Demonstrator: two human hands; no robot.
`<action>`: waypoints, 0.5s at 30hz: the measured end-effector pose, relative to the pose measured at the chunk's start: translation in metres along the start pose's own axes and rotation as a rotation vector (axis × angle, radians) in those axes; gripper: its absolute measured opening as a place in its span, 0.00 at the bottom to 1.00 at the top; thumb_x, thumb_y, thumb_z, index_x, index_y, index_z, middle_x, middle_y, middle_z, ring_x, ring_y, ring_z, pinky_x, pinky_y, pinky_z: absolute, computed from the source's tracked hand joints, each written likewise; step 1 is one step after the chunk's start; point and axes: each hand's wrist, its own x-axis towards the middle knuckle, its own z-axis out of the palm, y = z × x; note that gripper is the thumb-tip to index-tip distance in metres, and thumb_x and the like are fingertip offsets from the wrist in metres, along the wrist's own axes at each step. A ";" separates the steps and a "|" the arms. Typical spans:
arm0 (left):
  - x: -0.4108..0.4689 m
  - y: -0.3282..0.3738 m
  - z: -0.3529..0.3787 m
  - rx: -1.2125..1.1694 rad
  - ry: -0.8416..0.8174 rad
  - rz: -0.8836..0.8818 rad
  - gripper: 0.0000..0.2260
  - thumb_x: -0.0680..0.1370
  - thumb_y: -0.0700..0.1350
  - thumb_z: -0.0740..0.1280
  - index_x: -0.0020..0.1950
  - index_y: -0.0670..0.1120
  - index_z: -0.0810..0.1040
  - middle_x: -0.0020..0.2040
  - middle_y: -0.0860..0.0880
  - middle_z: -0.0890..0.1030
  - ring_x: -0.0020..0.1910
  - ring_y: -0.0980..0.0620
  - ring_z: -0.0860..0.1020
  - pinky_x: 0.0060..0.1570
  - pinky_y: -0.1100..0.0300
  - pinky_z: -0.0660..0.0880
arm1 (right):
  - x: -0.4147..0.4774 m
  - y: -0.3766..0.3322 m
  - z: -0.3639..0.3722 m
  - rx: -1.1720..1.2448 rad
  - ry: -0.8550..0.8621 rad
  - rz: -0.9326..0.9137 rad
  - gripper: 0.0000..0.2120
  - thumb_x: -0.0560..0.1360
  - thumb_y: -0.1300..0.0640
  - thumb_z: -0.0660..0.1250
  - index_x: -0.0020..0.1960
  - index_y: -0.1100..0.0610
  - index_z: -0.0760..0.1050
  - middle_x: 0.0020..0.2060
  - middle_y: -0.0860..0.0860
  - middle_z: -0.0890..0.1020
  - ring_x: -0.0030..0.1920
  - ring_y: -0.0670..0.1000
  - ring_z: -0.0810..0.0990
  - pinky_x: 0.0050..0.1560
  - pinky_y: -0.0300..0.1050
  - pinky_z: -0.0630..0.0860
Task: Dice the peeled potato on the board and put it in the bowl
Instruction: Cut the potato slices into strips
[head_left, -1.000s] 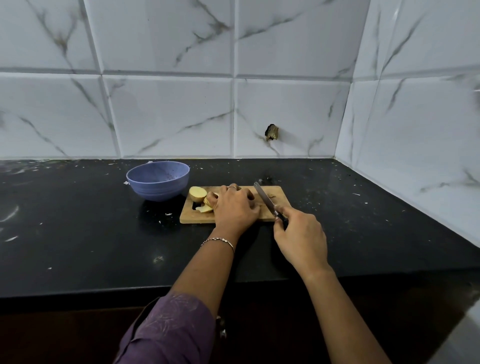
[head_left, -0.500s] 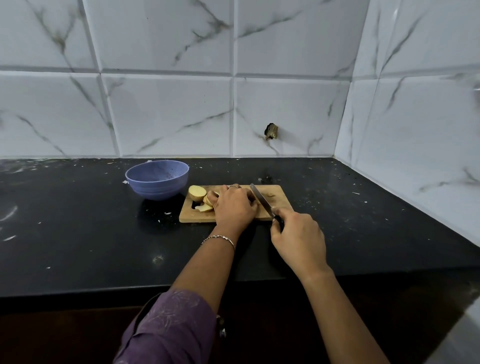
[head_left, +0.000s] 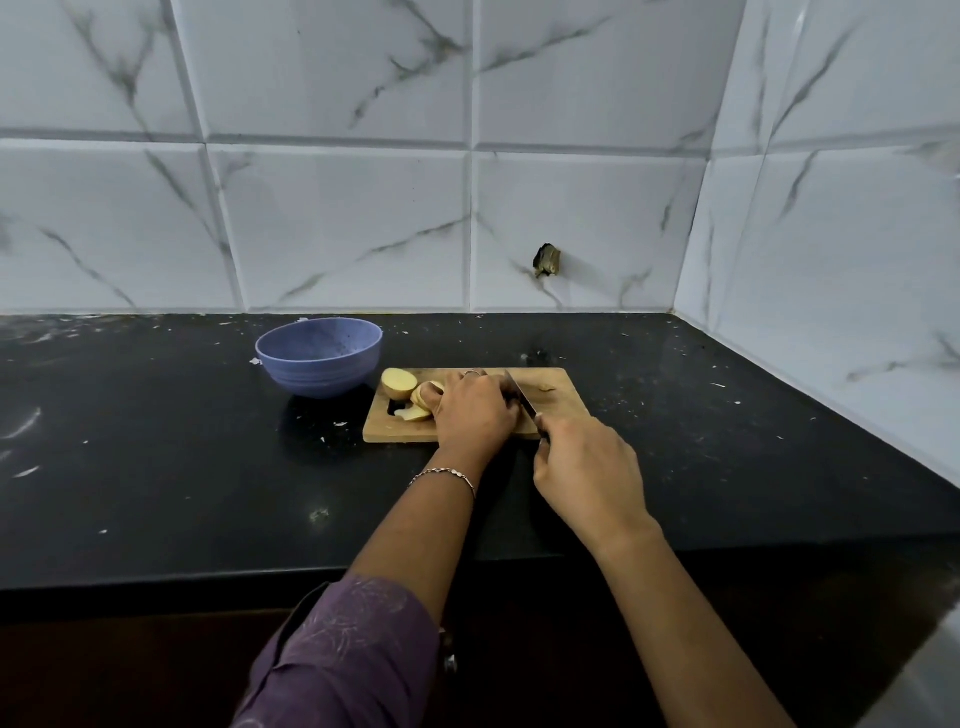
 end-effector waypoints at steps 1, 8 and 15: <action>0.000 0.000 0.000 -0.006 -0.002 -0.001 0.10 0.79 0.52 0.63 0.56 0.56 0.81 0.58 0.50 0.79 0.63 0.46 0.68 0.59 0.44 0.58 | 0.003 0.001 -0.002 0.001 -0.006 0.001 0.08 0.78 0.59 0.63 0.55 0.53 0.78 0.43 0.49 0.81 0.44 0.53 0.81 0.43 0.46 0.76; 0.001 0.001 0.001 -0.004 -0.009 -0.011 0.09 0.79 0.51 0.63 0.56 0.57 0.81 0.58 0.51 0.79 0.63 0.46 0.69 0.61 0.44 0.58 | 0.007 0.006 -0.007 0.020 -0.044 0.018 0.09 0.78 0.58 0.64 0.56 0.52 0.78 0.43 0.49 0.82 0.45 0.53 0.81 0.41 0.44 0.72; 0.002 0.002 0.000 -0.007 -0.012 -0.015 0.08 0.78 0.50 0.64 0.53 0.57 0.81 0.57 0.52 0.80 0.64 0.47 0.69 0.60 0.45 0.58 | 0.005 0.004 -0.005 0.033 -0.030 0.020 0.07 0.77 0.60 0.64 0.54 0.53 0.77 0.44 0.50 0.80 0.46 0.54 0.81 0.41 0.45 0.71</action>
